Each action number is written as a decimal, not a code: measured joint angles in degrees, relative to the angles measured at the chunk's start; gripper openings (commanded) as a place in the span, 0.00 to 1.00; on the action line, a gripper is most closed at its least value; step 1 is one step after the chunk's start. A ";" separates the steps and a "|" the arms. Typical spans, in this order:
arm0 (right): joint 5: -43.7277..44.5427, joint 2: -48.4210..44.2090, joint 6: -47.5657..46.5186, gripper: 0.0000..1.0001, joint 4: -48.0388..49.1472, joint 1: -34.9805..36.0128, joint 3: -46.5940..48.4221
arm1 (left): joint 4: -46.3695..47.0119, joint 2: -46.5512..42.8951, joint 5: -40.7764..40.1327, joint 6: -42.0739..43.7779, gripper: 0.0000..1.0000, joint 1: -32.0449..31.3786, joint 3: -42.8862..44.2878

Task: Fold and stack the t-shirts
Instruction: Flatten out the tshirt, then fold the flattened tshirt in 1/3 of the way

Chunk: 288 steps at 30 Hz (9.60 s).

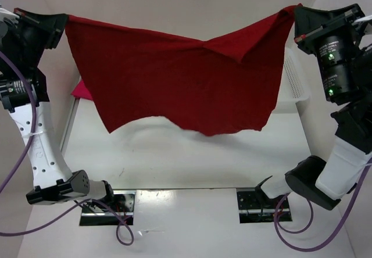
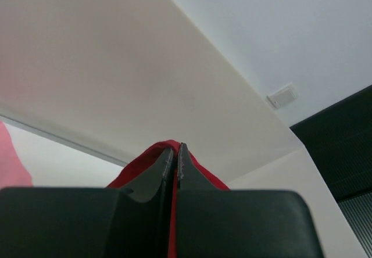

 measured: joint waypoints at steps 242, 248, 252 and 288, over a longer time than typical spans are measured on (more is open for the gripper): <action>-30.51 38.27 6.40 0.22 11.52 -31.08 -51.87 | 16.41 27.50 -10.47 6.08 0.52 -8.28 -47.78; -34.84 35.54 6.25 0.28 11.58 -31.17 -51.76 | 17.38 16.22 -12.04 6.43 0.75 -8.28 -50.97; -36.09 27.26 5.53 0.00 13.42 -31.19 -56.85 | 18.29 12.13 -12.28 5.55 0.46 -8.24 -57.66; -27.36 9.25 18.69 0.38 27.82 -32.63 -100.15 | 26.01 19.93 -9.42 -2.89 0.00 -6.19 -67.65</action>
